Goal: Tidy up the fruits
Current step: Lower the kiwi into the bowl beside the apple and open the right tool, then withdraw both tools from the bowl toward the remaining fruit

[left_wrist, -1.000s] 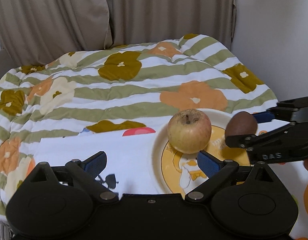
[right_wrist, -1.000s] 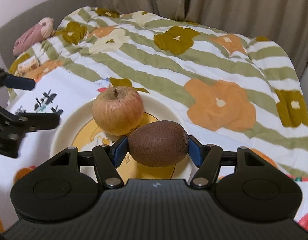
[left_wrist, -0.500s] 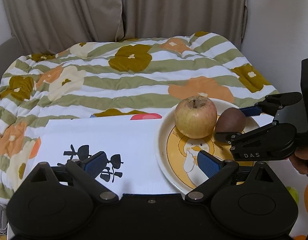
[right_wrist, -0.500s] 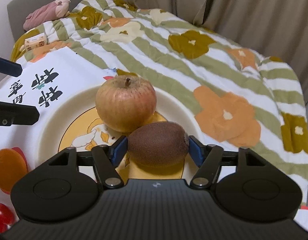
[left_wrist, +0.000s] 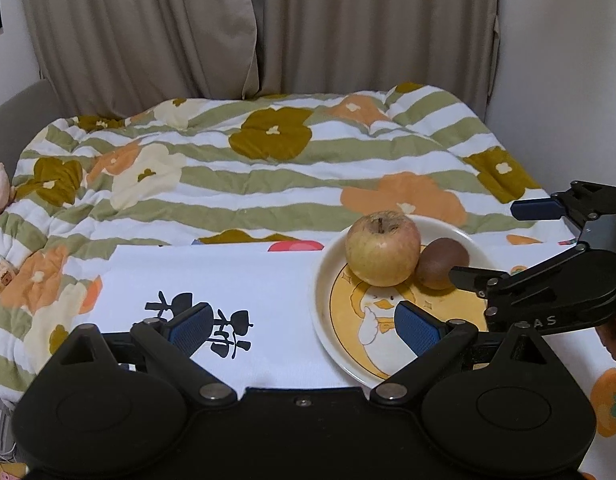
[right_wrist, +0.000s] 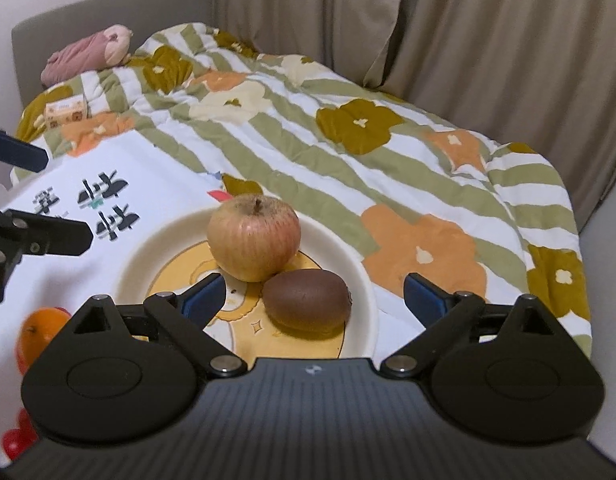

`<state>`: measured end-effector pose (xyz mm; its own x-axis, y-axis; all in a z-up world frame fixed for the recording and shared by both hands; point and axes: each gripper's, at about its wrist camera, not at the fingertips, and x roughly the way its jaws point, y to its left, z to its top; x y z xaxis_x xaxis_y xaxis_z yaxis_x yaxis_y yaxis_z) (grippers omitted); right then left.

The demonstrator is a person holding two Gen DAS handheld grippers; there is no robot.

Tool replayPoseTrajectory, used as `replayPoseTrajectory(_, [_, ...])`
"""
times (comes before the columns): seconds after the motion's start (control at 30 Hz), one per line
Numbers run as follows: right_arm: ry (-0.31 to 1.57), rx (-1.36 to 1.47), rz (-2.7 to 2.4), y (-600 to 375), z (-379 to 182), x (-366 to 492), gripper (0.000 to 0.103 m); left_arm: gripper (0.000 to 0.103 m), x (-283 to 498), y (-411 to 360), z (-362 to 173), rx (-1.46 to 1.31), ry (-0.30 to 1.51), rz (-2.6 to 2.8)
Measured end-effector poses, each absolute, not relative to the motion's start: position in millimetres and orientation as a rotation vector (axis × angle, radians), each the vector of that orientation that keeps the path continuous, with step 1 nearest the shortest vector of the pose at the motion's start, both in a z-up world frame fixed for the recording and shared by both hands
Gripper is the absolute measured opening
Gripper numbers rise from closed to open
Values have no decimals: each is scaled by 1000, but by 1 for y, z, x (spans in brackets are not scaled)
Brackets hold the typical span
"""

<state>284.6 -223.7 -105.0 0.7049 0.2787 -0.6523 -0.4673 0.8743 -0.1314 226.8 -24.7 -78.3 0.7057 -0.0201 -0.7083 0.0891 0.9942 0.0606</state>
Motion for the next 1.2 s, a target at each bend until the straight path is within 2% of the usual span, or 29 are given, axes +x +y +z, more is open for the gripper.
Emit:
replayPoseTrajectory(0.6, [658, -144, 220, -237, -31, 167, 103, 99, 131, -12, -23, 29, 583, -99])
replayPoseTrajectory(0.97, [657, -47, 97, -241, -16, 79, 103, 99, 67, 0, -6, 12, 518, -163])
replayPoseTrajectory(1.2, [672, -24, 31, -235, -22, 35, 103, 99, 38, 9, -18, 27, 531, -208])
